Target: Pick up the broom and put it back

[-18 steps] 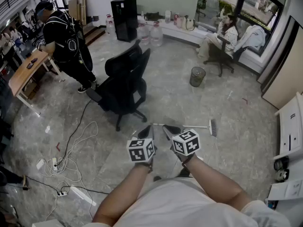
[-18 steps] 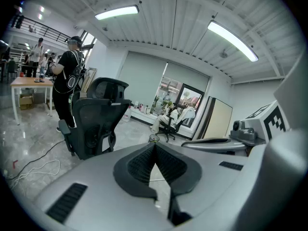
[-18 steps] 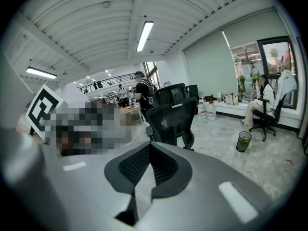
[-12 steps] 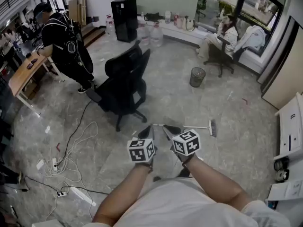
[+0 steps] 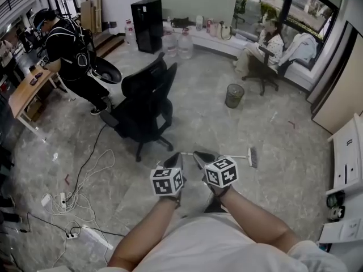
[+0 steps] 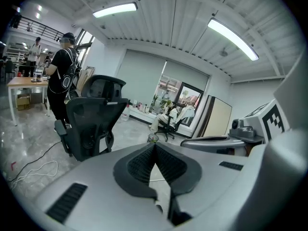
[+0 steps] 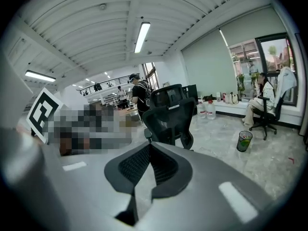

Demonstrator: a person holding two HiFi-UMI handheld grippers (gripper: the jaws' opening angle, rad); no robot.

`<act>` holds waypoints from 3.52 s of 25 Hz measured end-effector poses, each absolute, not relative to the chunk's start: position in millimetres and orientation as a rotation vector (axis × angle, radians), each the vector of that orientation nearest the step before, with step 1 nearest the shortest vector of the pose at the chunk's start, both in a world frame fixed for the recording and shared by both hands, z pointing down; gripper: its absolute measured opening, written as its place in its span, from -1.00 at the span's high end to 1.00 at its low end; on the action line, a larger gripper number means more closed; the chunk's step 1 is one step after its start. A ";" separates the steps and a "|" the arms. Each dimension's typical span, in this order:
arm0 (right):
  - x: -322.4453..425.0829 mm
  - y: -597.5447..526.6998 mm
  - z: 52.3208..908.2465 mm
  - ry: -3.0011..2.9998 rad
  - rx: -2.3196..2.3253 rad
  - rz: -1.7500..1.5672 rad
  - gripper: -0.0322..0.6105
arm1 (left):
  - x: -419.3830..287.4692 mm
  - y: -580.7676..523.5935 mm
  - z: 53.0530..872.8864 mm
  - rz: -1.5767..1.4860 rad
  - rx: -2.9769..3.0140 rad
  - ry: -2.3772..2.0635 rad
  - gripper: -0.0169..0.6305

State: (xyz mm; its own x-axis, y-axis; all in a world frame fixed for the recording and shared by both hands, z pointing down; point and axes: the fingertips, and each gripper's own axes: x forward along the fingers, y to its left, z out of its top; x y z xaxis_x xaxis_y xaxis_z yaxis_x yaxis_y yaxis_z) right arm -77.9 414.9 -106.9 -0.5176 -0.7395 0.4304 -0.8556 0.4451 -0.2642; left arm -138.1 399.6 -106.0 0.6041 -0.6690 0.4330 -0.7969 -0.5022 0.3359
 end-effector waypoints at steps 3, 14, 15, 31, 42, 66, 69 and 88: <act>-66.4 398.4 -100.2 -2.446 1.387 0.681 0.89 | -129.2 382.7 -99.4 0.344 2.319 -1.160 0.93; 39.8 270.0 -39.8 -2.437 1.322 0.796 0.89 | -29.7 254.3 -43.8 0.400 2.213 -1.177 0.93; 49.3 253.0 -29.9 -2.432 1.295 0.820 0.89 | -20.3 237.6 -35.4 0.418 2.189 -1.186 0.93; 110.2 69.5 157.9 -2.276 0.778 0.967 0.89 | 56.8 41.6 146.2 0.560 1.818 -1.253 0.93; 70.3 -14.7 430.5 -2.156 0.541 0.932 0.89 | 14.1 8.5 370.9 0.671 1.686 -1.150 0.93; 2.8 19.7 982.7 -1.786 0.181 0.572 0.51 | -62.7 18.9 864.1 0.663 1.583 -1.074 0.93; 3.4 17.0 1005.2 -1.753 0.216 0.510 0.52 | -75.7 22.5 878.7 0.649 1.573 -1.081 0.92; 3.7 15.8 1006.8 -1.763 0.220 0.446 0.63 | -58.2 4.0 899.1 0.695 1.576 -1.039 0.93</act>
State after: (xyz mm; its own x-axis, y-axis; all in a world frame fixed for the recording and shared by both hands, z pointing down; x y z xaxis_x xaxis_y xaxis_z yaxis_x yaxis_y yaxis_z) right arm 3.7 15.8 1006.8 -0.2402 0.0896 0.9666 -0.3808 0.9072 -0.1787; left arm -58.2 4.0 899.1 0.4489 -0.2648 0.8534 -0.8899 -0.0458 0.4539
